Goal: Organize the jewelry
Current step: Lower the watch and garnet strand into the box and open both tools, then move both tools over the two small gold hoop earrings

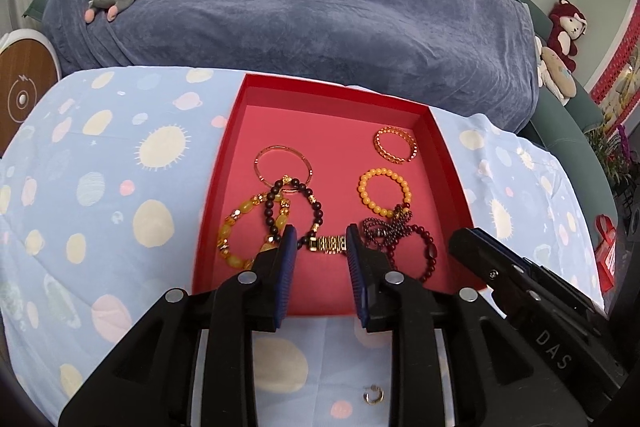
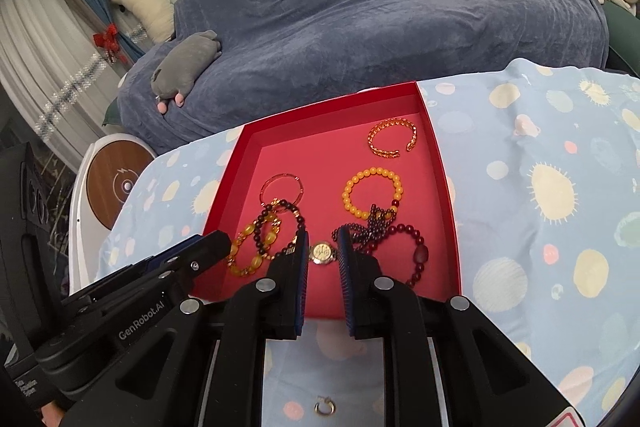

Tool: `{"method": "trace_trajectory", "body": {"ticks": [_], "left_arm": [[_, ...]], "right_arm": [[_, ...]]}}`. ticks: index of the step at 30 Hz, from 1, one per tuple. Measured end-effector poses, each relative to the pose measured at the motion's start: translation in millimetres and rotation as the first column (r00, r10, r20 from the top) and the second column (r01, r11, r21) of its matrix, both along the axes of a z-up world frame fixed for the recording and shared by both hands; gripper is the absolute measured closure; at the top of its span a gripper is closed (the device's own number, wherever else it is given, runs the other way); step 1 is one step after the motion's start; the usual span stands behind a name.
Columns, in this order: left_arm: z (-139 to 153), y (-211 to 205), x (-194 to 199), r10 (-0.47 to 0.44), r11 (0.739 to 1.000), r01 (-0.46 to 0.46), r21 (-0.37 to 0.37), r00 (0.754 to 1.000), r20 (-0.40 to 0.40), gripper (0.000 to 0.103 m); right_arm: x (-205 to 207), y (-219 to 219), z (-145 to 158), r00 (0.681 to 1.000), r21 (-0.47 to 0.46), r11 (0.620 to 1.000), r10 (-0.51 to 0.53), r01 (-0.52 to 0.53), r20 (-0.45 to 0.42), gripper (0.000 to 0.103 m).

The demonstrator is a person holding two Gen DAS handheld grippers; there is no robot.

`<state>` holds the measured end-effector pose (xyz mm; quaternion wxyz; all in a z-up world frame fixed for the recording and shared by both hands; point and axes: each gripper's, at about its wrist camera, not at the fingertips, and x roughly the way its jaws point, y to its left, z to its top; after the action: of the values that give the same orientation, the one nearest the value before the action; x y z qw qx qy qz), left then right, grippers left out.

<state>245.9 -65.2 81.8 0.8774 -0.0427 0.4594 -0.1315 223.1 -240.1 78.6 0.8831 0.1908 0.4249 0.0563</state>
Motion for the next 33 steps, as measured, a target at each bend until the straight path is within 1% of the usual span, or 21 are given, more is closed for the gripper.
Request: {"method": "trace_trajectory", "body": {"ticks": [2,3,5,8,13,17,21,26,29,33], "left_arm": [[5.6,5.2,-9.6,-0.001,1.0,0.001,0.002,1.0,0.008,0.076],[7.9,7.8,-13.6,-0.001,1.0,0.001,0.001,1.0,0.011,0.072],[12.3,15.4,-26.4,0.004,1.0,-0.004,0.002,1.0,0.025,0.068],[10.1,25.1,-44.0,0.004,1.0,-0.004,0.009,1.0,0.02,0.068],[-5.9,44.5,-79.3,0.013,0.999,-0.012,0.034,1.0,-0.013,0.065],[-22.1,60.5,-105.9,0.035,0.999,-0.033,0.043,0.998,-0.048,0.057],[-43.1,75.1,-132.6,0.058,0.997,-0.054,0.049,0.994,-0.096,0.055],[-63.3,83.8,-157.3,0.08,0.996,-0.074,0.05,0.987,-0.139,0.052],[-72.1,85.4,-167.1,0.079,0.996,-0.071,0.061,0.986,-0.144,0.052],[-75.1,80.8,-171.5,0.065,0.996,-0.057,0.072,0.99,-0.127,0.052]], "right_arm": [[-10.1,1.8,4.1,1.0,-0.006,1.0,0.006,-0.006,0.005,0.087],[-16.3,2.8,6.2,1.0,-0.01,1.0,0.01,-0.01,0.008,0.087],[-27.0,4.4,7.7,1.0,-0.018,1.0,0.017,-0.017,0.011,0.087],[-45.6,8.4,3.0,1.0,-0.033,0.999,0.03,-0.03,-0.004,0.087],[-75.9,14.4,-17.1,0.998,-0.036,0.999,0.036,-0.038,-0.058,0.087],[-99.0,19.5,-33.0,0.995,-0.031,0.999,0.034,-0.037,-0.096,0.087],[-117.2,23.2,-46.6,0.991,-0.021,0.999,0.028,-0.031,-0.129,0.087],[-136.8,24.9,-60.0,0.987,-0.003,1.0,0.017,-0.018,-0.161,0.087],[-144.0,26.2,-66.7,0.984,0.001,1.0,0.014,-0.014,-0.179,0.087],[-151.1,30.7,-72.2,0.981,0.006,1.0,0.019,-0.018,-0.192,0.087]]}}
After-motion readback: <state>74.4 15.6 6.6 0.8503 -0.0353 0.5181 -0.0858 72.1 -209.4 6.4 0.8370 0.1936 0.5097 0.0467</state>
